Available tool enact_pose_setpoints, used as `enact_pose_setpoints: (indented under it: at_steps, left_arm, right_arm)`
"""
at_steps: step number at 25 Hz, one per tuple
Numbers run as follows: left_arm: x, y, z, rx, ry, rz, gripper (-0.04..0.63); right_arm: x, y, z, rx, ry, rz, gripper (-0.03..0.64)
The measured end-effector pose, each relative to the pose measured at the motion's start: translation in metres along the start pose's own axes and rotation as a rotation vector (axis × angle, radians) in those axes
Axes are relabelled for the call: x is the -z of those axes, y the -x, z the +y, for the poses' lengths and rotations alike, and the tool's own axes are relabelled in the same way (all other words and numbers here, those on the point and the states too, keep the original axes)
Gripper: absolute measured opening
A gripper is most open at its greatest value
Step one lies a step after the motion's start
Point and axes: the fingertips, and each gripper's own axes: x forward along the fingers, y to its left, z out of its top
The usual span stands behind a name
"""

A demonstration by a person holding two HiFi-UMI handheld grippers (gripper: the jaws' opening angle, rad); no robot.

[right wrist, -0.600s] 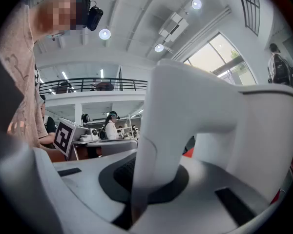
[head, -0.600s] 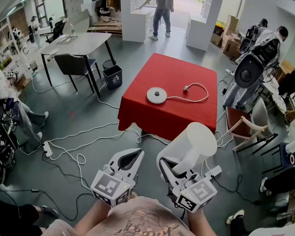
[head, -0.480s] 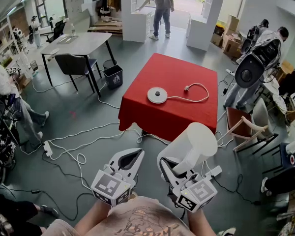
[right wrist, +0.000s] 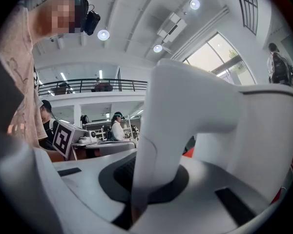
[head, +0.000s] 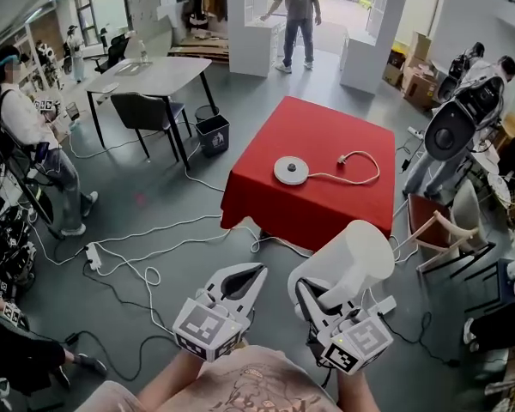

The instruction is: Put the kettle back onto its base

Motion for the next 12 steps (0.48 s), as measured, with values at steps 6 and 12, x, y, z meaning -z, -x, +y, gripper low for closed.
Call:
enact_pose_setpoints:
  at_steps: [6, 12]
  left_arm:
    - [0.002, 0.01, 0.009, 0.001, -0.007, 0.006, -0.012]
    - [0.001, 0.017, 0.018, 0.018, 0.016, 0.017, -0.011]
  right_arm:
    - [-0.002, -0.007, 0.005, 0.005, 0.0, -0.007, 0.014]
    - [-0.002, -0.018, 0.014, 0.02, -0.008, -0.015, 0.013]
